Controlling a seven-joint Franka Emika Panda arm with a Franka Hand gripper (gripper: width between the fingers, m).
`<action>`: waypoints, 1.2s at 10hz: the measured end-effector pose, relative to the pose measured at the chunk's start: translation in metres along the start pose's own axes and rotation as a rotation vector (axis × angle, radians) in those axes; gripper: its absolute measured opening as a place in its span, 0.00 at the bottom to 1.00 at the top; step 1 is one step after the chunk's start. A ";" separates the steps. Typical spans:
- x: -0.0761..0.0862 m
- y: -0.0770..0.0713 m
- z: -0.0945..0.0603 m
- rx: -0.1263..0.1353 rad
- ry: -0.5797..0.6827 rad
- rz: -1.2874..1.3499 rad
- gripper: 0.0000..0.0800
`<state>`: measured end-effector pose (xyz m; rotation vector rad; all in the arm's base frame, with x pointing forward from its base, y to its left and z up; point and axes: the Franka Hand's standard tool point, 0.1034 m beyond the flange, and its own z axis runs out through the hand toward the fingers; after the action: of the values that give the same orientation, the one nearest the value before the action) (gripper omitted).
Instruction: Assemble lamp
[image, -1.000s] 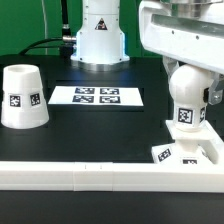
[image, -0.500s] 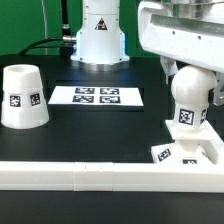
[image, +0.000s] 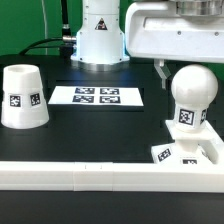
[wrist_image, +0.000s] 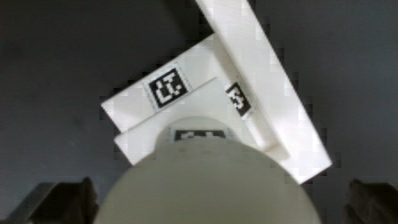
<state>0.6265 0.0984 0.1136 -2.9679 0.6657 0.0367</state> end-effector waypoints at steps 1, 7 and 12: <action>0.001 -0.001 0.000 0.002 0.005 -0.087 0.87; 0.007 0.007 -0.001 0.000 0.012 -0.552 0.87; 0.009 0.011 0.000 -0.016 0.012 -0.939 0.87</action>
Offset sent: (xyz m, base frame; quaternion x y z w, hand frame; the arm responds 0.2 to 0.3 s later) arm -0.0035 -0.0102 0.0000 -0.0103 0.0021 -0.2091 0.9778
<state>0.6299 0.0852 0.1121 -2.9646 -0.7528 -0.0486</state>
